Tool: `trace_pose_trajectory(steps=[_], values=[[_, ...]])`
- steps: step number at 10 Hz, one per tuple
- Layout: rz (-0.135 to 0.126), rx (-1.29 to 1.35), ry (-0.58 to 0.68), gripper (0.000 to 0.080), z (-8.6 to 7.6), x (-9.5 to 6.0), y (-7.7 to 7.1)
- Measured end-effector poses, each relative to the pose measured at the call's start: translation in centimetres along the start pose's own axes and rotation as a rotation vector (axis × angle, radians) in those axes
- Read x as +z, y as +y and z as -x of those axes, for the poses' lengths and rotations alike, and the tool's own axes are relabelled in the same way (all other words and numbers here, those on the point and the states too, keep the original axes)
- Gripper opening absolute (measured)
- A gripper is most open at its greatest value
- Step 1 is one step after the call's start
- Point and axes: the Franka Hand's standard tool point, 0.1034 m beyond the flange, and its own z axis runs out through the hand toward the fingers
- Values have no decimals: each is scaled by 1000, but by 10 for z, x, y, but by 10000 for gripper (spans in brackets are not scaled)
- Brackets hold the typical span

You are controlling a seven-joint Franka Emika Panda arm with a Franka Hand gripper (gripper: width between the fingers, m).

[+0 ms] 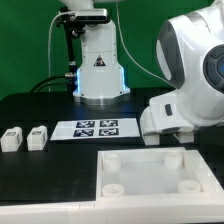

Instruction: Assemble one leg

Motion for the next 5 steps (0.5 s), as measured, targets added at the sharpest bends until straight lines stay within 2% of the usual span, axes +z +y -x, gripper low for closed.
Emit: trace_pose_trajectory(steps=[4, 5], values=[[0, -4, 1, 289, 0, -2, 1], [-1, -24, 11, 290, 2, -16, 6]])
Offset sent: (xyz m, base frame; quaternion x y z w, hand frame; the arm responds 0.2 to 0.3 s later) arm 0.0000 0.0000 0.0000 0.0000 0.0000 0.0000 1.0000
